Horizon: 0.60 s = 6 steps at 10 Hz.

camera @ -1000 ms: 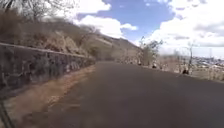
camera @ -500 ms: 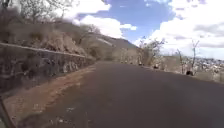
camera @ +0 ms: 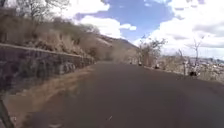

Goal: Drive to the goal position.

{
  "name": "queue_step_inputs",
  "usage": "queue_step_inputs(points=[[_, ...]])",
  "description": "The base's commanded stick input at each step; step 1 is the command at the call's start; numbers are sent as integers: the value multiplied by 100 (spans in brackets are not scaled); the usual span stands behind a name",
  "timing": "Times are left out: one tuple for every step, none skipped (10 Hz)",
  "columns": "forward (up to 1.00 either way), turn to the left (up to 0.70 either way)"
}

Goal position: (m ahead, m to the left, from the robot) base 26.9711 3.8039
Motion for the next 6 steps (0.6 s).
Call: queue_step_inputs(points=[[70, 0], [70, 18], [70, 26], [70, 34], [70, 0], [70, 0]])
